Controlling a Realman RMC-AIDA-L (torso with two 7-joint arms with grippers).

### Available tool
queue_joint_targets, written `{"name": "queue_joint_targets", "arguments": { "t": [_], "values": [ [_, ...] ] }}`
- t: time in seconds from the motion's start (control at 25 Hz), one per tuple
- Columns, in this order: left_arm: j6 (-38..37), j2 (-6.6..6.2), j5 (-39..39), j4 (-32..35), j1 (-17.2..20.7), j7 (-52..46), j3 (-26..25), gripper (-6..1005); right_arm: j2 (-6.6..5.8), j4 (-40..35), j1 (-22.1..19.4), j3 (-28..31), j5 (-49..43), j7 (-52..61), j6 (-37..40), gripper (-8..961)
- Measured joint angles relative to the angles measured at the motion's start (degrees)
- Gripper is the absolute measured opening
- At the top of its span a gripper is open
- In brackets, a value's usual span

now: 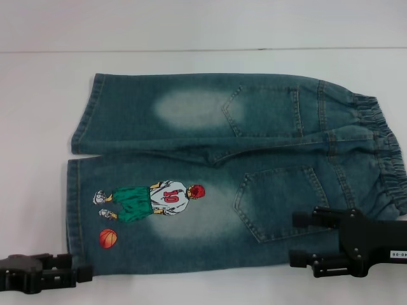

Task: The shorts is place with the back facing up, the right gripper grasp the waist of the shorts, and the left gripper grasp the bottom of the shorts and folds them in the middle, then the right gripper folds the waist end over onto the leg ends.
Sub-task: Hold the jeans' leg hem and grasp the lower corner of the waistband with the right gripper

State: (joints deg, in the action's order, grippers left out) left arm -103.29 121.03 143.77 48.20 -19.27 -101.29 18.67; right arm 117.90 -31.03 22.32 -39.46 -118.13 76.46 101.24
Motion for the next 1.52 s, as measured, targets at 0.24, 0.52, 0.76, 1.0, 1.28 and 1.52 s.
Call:
{"name": "queue_joint_targets", "arguments": {
  "t": [0.24,0.52,0.76,1.0,1.28,1.52],
  "values": [
    [-0.05,0.00,0.22,-0.08,-0.46,-0.26,0.44,889,-0.04,0.00,-0.10,0.00,0.00,0.00,-0.09,918],
    [0.31,-0.01,0.31,0.20,-0.10,-3.24,0.62,888,-0.05,0.01,-0.23,0.01,0.00,0.01,-0.09,918],
    [-0.08,-0.42,0.50,0.44,-0.01,-6.11,0.64,888,-0.29,0.01,-0.25,0.01,0.00,0.58,-0.09,918],
    [0.87,-0.51,3.14,0.50,-0.93,-8.49,0.82,888,-0.39,0.01,-0.16,0.00,0.00,0.61,-0.08,917],
    [0.59,-0.44,3.14,0.45,-2.11,-8.73,0.88,888,-0.39,0.01,0.03,0.00,0.00,0.62,-0.08,917],
    [0.98,-0.54,3.24,0.11,-3.32,-8.47,0.86,887,-0.48,0.01,0.09,0.00,0.00,0.62,-0.08,917]
  ]
}}
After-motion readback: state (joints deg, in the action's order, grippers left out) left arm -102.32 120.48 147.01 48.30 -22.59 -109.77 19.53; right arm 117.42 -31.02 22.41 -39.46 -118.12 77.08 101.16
